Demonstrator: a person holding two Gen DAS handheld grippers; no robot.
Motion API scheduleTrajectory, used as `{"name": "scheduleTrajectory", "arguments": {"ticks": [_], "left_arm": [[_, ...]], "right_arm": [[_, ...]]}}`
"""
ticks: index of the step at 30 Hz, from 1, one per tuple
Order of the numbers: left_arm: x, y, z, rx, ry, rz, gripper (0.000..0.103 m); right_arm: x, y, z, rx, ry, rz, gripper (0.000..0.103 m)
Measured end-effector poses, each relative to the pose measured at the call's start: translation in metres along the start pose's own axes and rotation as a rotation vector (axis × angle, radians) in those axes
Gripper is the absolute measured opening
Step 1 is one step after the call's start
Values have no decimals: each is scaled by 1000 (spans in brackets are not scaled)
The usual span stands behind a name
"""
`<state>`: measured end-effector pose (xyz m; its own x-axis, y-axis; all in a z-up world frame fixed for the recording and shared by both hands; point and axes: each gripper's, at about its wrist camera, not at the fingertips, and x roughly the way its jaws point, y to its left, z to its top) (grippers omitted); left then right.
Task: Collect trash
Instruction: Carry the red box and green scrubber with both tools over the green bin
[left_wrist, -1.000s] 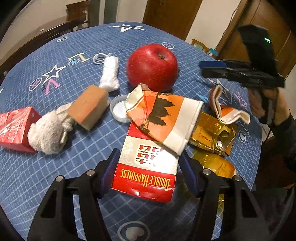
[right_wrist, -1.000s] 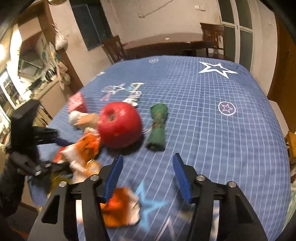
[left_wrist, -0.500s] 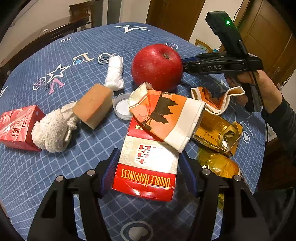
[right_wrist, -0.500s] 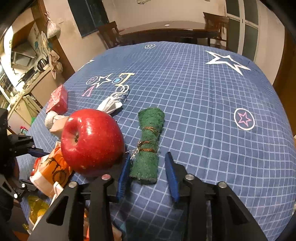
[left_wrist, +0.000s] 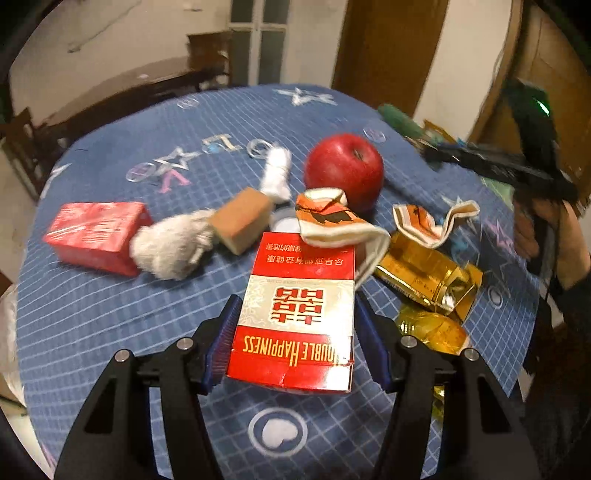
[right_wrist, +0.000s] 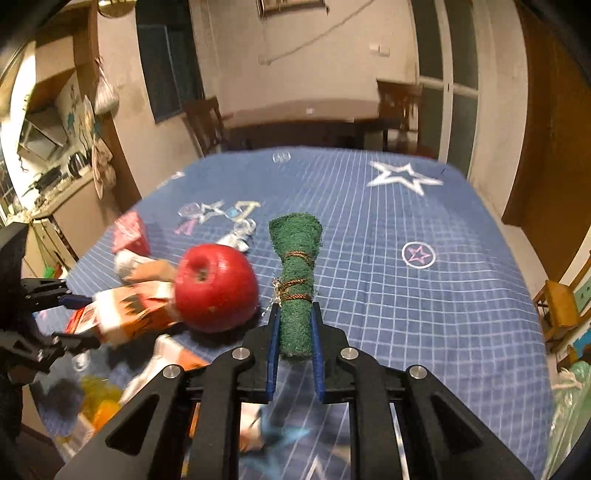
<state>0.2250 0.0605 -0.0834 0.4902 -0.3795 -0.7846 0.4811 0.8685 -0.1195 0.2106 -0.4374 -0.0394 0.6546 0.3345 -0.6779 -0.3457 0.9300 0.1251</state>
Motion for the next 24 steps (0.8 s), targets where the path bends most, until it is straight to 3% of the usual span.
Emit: {"name": "scheduleTrajectory", "arguments": {"ticks": [13, 22, 24], "left_arm": [[-77, -42, -8, -89, -265, 66, 58], [-70, -111, 13, -88, -396, 117, 58], [-66, -125, 20, -107, -420, 93, 58]], "right_arm": [[-97, 37, -42, 16, -201, -32, 16], [-163, 44, -70, 28, -323, -130, 16], [-176, 41, -77, 38, -336, -151, 16]]}}
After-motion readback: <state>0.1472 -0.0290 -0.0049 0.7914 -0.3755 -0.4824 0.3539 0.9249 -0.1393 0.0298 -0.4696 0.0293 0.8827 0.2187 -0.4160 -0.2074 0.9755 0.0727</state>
